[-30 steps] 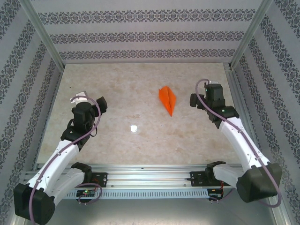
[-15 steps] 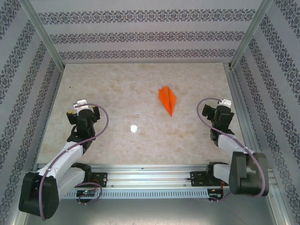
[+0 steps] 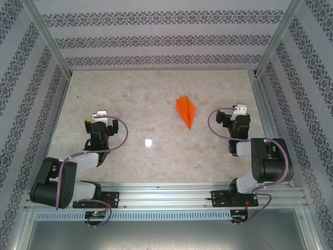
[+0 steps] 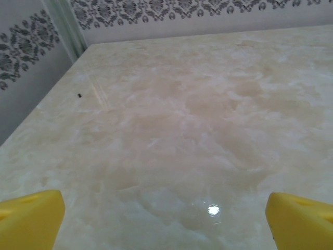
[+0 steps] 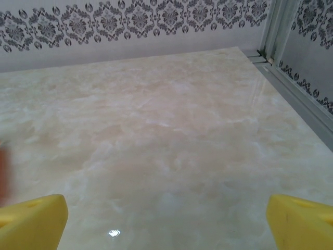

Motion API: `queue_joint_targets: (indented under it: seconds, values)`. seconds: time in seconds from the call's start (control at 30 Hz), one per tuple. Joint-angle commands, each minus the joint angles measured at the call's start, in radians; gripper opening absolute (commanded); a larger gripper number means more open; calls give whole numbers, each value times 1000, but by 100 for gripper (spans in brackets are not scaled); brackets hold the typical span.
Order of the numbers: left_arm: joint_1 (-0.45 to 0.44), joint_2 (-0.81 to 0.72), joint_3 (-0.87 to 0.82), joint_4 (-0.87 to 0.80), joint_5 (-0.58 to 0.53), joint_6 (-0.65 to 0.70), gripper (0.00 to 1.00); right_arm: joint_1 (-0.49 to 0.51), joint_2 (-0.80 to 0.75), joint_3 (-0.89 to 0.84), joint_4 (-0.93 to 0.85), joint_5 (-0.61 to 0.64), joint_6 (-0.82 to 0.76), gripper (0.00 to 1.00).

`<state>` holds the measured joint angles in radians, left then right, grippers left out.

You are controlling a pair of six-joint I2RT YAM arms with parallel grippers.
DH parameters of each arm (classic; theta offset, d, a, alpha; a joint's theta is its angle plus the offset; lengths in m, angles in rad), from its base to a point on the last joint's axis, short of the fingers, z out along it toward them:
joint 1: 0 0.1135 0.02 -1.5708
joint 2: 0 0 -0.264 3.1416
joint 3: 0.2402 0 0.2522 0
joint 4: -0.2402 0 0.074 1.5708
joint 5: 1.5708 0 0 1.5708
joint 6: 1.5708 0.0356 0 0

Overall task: Fold a paper plane with a square sheet of paper (fold left side to right side)
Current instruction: Reset both arms

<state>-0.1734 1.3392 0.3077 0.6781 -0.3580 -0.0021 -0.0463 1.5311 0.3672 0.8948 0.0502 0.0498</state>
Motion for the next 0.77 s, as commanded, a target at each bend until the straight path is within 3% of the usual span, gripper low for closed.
queue_joint_targets:
  seconds: [0.0,0.1,0.17,0.3,0.73]
  values:
    - [13,106,18,229,109,66,100,3,4,-10,101,-9,-15,98]
    - [30,245,28,352,162,79,100,6,3,-10,106,-7,-16,98]
    - [49,213,72,204,191,53,100,8,4,-11,104,-9,-19,98]
    - [90,223,92,186,226,18,100,20,4,-17,117,-10,-35,98]
    - [91,221,92,179,226,17,100,25,1,-7,95,31,-32,98]
